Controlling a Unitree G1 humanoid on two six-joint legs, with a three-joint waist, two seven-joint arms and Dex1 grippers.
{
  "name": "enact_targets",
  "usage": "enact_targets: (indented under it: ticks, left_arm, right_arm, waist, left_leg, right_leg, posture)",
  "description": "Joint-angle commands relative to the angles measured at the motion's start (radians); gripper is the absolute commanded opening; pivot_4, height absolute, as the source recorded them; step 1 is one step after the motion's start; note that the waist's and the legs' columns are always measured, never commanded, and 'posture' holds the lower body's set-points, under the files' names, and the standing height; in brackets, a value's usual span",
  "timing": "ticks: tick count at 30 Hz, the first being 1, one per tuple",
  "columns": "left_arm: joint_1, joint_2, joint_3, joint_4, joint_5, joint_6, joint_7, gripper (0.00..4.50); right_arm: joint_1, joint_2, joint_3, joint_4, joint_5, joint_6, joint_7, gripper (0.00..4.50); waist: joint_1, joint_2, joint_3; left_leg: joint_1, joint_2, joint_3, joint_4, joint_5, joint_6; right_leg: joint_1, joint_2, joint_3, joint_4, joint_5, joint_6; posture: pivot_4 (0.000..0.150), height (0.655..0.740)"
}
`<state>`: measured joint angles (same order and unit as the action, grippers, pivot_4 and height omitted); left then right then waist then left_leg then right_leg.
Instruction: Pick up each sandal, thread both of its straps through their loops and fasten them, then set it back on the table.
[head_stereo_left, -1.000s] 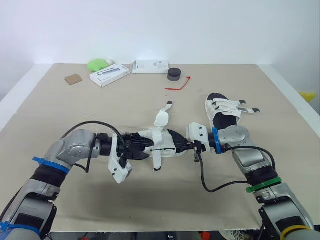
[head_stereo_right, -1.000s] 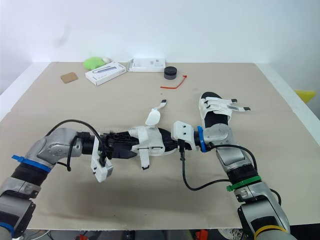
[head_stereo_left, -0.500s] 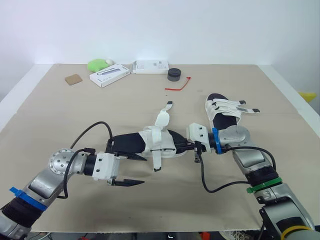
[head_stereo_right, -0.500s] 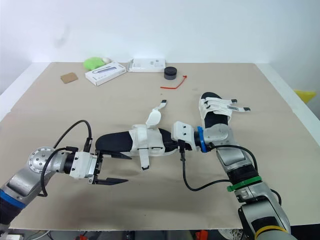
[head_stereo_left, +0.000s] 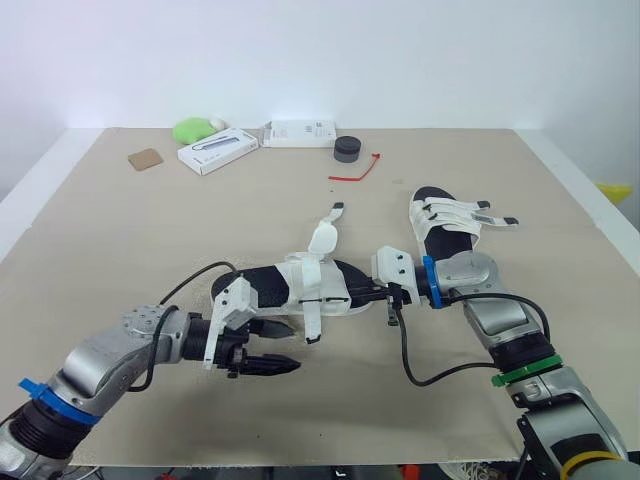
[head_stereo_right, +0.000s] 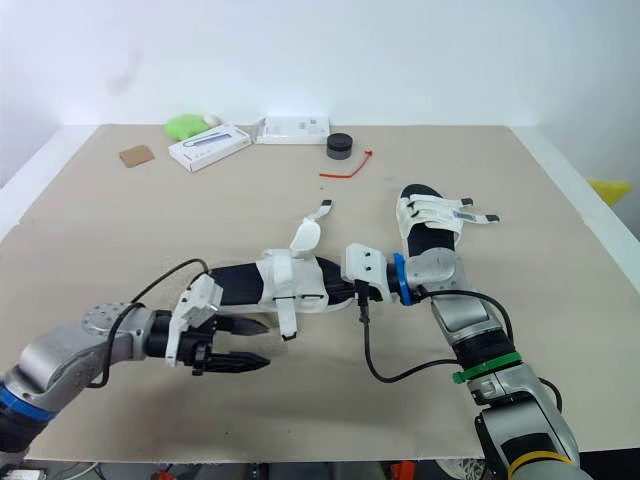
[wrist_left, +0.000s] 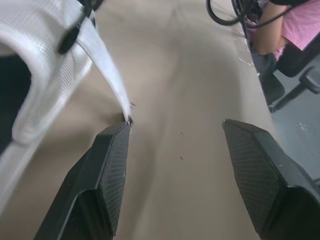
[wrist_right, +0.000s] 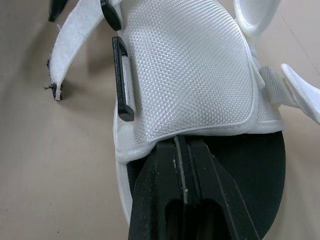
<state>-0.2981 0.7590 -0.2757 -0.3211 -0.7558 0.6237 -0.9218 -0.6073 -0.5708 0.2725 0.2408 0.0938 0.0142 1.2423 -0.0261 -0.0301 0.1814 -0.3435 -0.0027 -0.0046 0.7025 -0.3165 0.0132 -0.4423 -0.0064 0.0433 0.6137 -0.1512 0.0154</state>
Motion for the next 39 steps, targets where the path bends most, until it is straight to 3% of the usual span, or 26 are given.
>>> enact_targets:
  ticks: [1, 15, 18, 23, 39]
  left_arm:
    - [-0.022, -0.029, 0.024, -0.011, 0.012, 0.041, 0.030, 3.03]
    - [-0.057, -0.138, 0.007, 0.032, 0.102, 0.073, 0.003, 3.03]
    - [-0.067, -0.152, 0.007, 0.052, 0.117, 0.075, -0.007, 2.37]
    - [-0.070, -0.164, 0.015, 0.068, 0.122, 0.094, -0.031, 0.06]
    - [0.131, -0.035, 0.018, -0.082, 0.138, 0.032, -0.197, 0.02]
  right_arm:
    - [0.005, -0.008, 0.005, -0.001, -0.011, 0.003, 0.006, 0.00]
    - [-0.001, -0.013, -0.001, 0.004, -0.013, 0.005, 0.001, 0.00]
    - [0.000, -0.015, -0.001, 0.003, -0.013, 0.006, 0.002, 0.00]
    - [-0.002, -0.018, -0.002, 0.002, -0.013, 0.007, 0.004, 0.00]
    - [-0.004, -0.017, 0.001, 0.005, -0.013, 0.009, 0.005, 0.00]
  waist:
    - [0.000, 0.000, 0.000]
    - [0.001, 0.000, 0.000]
    - [0.001, 0.000, 0.000]
    - [0.001, 0.000, 0.000]
    - [0.000, 0.000, 0.000]
  left_leg:
    - [0.000, 0.000, 0.000, 0.000, 0.000, 0.000]
    - [0.000, -0.001, 0.001, 0.000, 0.000, 0.000]
    - [0.000, -0.001, 0.001, 0.000, 0.000, 0.000]
    - [0.000, -0.001, 0.001, 0.000, 0.000, 0.000]
    - [0.001, -0.001, 0.001, -0.001, 0.000, -0.001]
  right_leg:
    - [0.000, 0.000, 0.000, 0.000, 0.000, 0.000]
    - [0.000, 0.000, 0.001, 0.000, 0.000, 0.000]
    - [0.000, 0.000, 0.001, 0.000, 0.000, 0.000]
    - [0.000, 0.000, 0.002, 0.000, 0.000, 0.000]
    - [0.000, 0.000, 0.002, 0.000, -0.001, -0.001]
  posture:
    - [0.150, 0.7400]
    - [0.150, 0.7400]
    - [0.150, 0.7400]
    - [0.150, 0.7400]
    - [0.150, 0.7400]
